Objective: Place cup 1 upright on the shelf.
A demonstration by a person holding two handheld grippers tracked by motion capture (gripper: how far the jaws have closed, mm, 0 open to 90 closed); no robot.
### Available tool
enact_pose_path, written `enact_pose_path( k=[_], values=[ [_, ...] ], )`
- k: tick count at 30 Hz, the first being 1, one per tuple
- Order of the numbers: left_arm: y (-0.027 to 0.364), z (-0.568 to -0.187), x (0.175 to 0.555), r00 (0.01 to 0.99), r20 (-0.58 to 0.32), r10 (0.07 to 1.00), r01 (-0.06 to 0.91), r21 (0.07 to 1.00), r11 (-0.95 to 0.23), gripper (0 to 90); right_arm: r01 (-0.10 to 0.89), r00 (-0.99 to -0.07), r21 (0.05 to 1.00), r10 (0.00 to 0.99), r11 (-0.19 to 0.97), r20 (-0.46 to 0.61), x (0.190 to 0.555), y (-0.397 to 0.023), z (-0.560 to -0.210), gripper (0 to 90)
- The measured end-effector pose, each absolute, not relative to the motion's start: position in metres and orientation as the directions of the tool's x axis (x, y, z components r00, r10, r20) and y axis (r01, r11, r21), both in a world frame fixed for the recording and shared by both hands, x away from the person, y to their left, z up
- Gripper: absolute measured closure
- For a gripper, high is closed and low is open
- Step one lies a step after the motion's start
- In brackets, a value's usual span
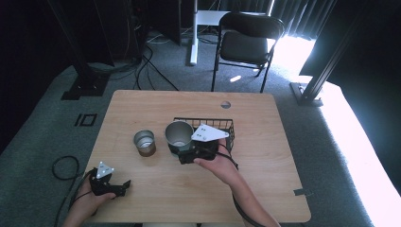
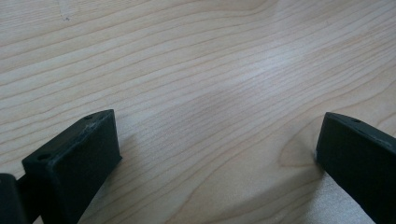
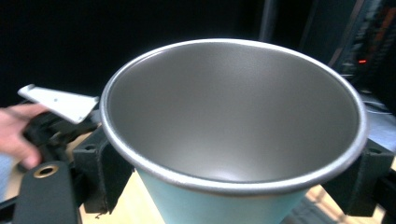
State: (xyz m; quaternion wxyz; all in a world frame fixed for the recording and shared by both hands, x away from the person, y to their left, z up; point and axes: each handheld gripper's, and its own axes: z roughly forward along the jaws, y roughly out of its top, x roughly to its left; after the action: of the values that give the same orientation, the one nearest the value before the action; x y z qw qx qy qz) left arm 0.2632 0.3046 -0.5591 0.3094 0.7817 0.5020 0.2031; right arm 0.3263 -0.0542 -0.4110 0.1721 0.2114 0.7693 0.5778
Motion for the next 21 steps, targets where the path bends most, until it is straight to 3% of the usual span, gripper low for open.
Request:
enact_pose_path(
  k=[13, 21],
  values=[
    [0.305, -0.559, 0.263, 0.414, 0.007, 0.91, 0.659, 0.688, -0.305, 0.5, 0.146, -0.614, 0.977, 0.789, 0.155, -0.033, 0.363, -0.091, -0.406, 14.3],
    [0.305, -0.559, 0.263, 0.413, 0.007, 0.911, 0.659, 0.688, -0.304, 0.5, 0.186, -0.529, 0.973, 0.848, 0.138, -0.019, 0.379, -0.111, -0.416, 14.3]
  ],
)
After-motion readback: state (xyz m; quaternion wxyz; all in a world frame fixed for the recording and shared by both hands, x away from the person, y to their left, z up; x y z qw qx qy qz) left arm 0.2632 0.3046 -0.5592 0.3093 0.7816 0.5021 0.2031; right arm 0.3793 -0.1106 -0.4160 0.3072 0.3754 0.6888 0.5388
